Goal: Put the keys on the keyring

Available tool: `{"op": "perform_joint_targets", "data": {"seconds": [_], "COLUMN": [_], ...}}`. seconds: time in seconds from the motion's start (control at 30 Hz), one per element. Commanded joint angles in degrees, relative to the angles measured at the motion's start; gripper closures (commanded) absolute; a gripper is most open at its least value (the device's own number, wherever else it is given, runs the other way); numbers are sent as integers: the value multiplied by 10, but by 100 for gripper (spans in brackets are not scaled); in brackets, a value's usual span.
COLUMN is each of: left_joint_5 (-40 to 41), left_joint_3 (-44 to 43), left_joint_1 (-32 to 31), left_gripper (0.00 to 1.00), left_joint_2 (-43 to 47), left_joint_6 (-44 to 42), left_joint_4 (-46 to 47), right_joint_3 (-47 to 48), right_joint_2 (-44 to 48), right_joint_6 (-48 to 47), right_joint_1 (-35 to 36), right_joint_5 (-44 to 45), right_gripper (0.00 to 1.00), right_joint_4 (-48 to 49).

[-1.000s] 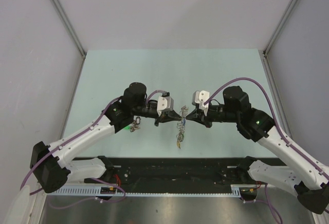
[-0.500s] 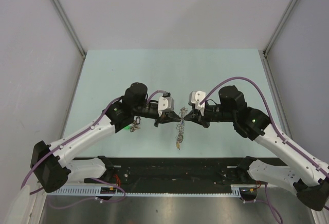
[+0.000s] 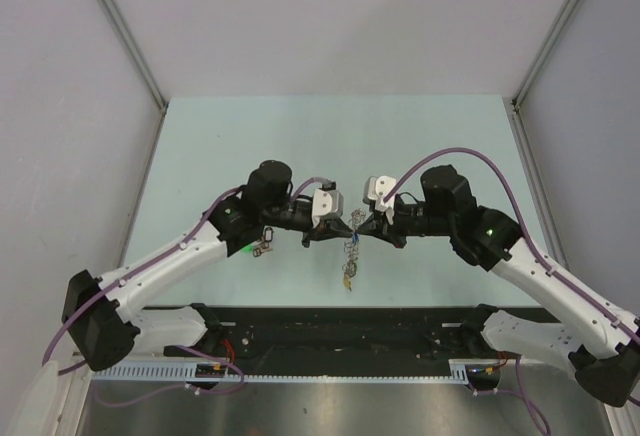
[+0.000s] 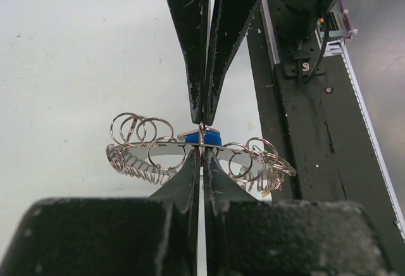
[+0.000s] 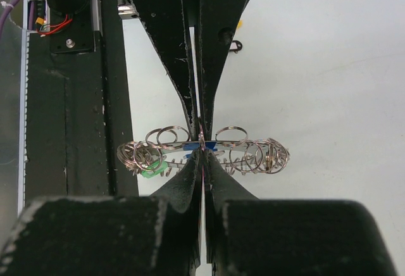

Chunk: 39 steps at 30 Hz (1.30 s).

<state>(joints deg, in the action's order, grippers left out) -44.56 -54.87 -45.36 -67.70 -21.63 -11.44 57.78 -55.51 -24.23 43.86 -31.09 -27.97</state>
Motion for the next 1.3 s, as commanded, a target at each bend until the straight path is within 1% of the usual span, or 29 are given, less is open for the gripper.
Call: {"op": "perform_joint_targets", "data": {"seconds": [0.0,0.3,0.5,0.77,0.93,1.03,1.07,1.27], "left_joint_5": [-11,8,24,28,29,25,23,17], "left_joint_3": [-35,-48,-43,-44,-37,-19,-15,19], "left_joint_1": [-15,-22,-22,-23,-22,-20,-20,-15], "left_gripper": [100,100,100,100,100,100,100,100], "left_joint_2": [-4,-15,-5,-1,6,20,23,37], "left_joint_6": [-23,-40,-45,-58,-54,-38,-34,6], "left_joint_4": [0,-35,-31,-39,-29,4,23,97], "right_joint_3": [41,61,62,62,62,62,61,37], "right_joint_2": [-7,-28,-14,-20,-16,-7,-2,38], "right_joint_6": [-6,-18,-16,-16,-12,-4,-1,18], "right_joint_1": [7,16,14,11,12,8,6,-25], "right_joint_5": [1,15,35,31,35,39,38,22], "right_gripper": [100,100,100,100,100,84,77,70], "right_joint_4": [32,1,-5,-13,-8,-9,-10,1]}}
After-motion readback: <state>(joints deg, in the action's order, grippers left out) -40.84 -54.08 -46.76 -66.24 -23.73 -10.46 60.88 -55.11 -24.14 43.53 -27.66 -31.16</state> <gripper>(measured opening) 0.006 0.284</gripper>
